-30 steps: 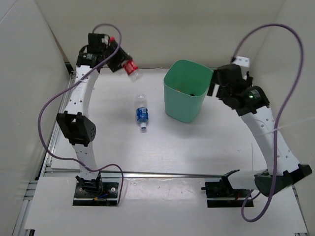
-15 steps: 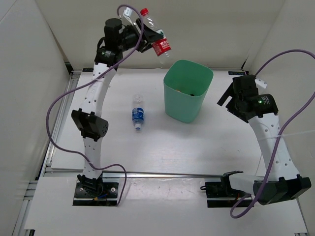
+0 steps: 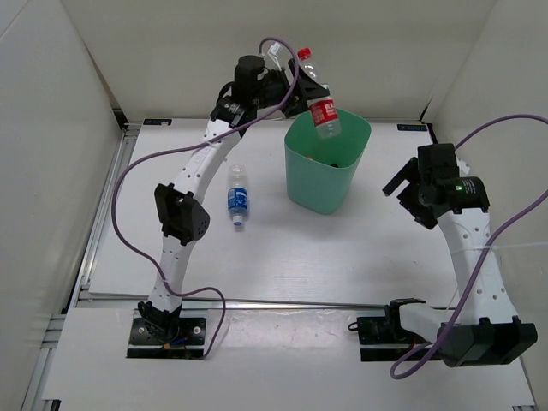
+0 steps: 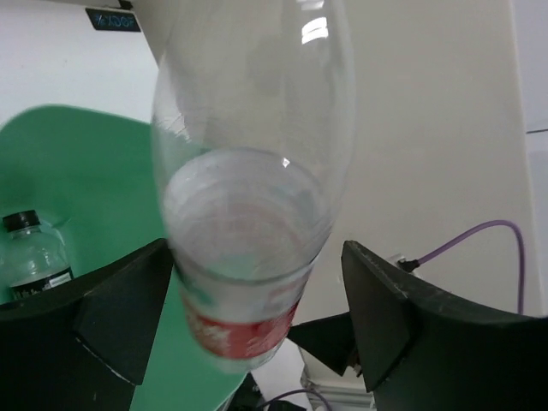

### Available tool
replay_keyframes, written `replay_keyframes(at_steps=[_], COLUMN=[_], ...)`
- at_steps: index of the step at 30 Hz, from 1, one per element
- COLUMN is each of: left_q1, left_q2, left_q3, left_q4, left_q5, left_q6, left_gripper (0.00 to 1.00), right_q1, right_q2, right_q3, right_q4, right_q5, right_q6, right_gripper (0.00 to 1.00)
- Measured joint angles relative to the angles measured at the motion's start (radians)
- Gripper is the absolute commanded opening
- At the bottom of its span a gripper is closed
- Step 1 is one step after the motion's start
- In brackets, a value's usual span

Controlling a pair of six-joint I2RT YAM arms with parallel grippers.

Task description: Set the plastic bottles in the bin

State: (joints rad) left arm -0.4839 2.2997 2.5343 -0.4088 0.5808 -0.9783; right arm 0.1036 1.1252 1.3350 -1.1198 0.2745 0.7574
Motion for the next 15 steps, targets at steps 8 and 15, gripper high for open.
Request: replay_keyframes(at_steps=[8, 15], left_q1=[-0.023, -0.007], left_q2=[-0.016, -0.182], left_q3=[-0.110, -0.360], left_q4=[0.016, -0.011], left_q5=[-0.002, -0.032], left_q6=[0.063, 0.193], left_gripper=[1.00, 1.00], right_q1=[-0.005, -0.005], right_q2=[-0.034, -0.040], right_q3=[-0.042, -0.042], right_q4=[0.023, 0.034], right_q5=[-0.047, -0.068], right_q6=[0.000, -0.005], right_gripper=[1.00, 1.00])
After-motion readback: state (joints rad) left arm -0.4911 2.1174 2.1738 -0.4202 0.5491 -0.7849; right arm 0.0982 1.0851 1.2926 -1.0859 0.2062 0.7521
